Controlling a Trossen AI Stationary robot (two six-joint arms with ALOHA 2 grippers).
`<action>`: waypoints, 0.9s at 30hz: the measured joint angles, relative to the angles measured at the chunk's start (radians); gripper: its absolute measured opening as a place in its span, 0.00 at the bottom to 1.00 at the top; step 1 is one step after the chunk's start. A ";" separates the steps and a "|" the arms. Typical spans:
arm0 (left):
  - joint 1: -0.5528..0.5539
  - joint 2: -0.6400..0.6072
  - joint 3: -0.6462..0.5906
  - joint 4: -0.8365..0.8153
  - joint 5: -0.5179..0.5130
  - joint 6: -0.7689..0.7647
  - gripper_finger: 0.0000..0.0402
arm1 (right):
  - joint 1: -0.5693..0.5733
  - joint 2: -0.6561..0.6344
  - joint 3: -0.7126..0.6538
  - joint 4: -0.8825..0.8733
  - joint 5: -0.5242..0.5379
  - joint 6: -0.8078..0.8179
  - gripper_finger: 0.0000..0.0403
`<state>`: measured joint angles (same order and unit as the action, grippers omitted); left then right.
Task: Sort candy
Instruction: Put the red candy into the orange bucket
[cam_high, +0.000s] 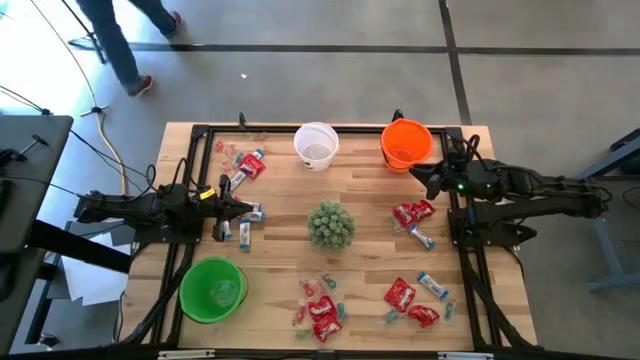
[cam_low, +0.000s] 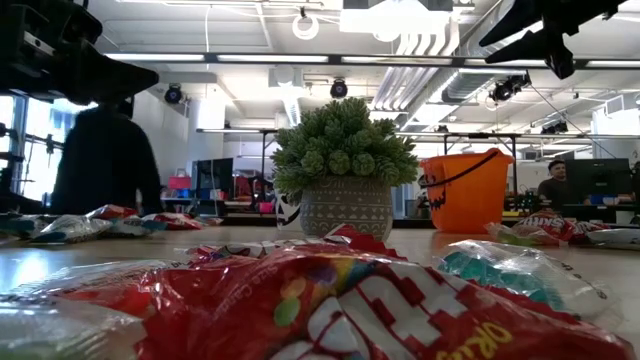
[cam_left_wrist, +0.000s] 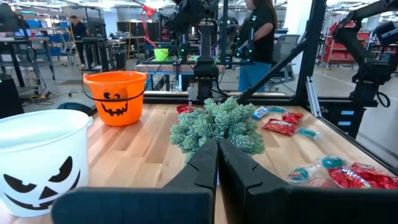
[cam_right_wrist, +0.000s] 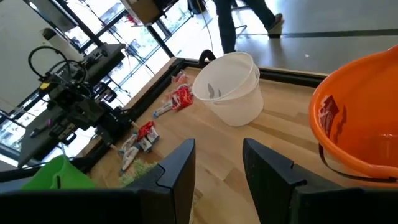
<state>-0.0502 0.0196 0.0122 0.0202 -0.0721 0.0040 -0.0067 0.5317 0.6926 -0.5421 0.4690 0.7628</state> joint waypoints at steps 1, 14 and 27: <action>0.000 0.000 0.000 0.000 0.000 0.000 0.00 | 0.000 0.005 0.000 0.000 0.000 0.000 0.32; 0.000 0.000 0.000 0.005 -0.042 -0.054 0.00 | 0.000 0.053 0.000 0.000 0.000 -0.001 0.32; 0.000 0.000 0.000 0.087 -0.096 -0.130 0.00 | 0.000 0.052 0.000 0.000 -0.001 -0.003 0.32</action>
<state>-0.0502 0.0196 0.0120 0.1075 -0.1677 -0.1259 -0.0067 0.5835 0.6926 -0.5419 0.4681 0.7596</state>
